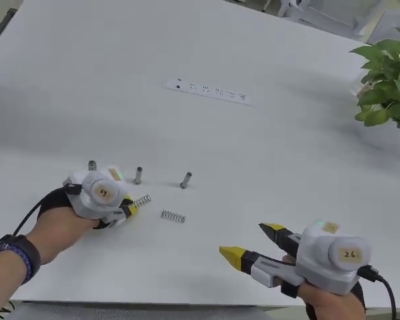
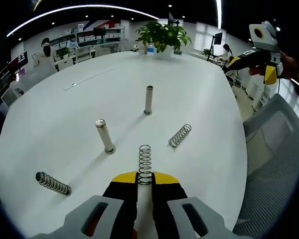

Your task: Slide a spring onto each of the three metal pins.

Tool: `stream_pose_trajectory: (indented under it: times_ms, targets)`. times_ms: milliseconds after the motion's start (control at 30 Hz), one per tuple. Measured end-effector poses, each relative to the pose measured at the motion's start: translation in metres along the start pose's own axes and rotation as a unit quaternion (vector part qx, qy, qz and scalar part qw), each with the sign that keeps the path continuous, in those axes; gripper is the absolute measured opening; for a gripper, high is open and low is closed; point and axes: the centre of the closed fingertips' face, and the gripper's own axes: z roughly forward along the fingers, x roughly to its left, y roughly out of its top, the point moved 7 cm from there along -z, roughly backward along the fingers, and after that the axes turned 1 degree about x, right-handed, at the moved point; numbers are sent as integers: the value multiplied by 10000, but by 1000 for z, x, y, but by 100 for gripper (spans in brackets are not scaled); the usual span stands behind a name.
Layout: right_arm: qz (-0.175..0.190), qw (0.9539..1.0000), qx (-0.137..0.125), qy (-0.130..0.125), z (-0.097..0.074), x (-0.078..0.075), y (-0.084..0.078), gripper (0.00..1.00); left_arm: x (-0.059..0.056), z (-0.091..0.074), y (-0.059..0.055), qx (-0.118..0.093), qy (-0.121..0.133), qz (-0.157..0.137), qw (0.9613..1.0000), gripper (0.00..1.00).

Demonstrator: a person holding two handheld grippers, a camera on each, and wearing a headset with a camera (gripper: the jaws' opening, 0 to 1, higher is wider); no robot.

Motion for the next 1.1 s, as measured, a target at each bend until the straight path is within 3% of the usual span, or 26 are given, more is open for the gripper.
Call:
stream_pose_trajectory:
  times_ms: [200,567,1100]
  targets:
    - [12,10000,-14,89,2,6,-3,64,-1,-18,-4,-99,131,-51,9999,3]
    - [-78,9997,30,247,9,10,-2,66,-5,-55,-4,-494,404,-444,9970,3]
    - [-152,9987,51,482,19,22,0,66,-11,-90,-20,-633,699,-659,9934,3]
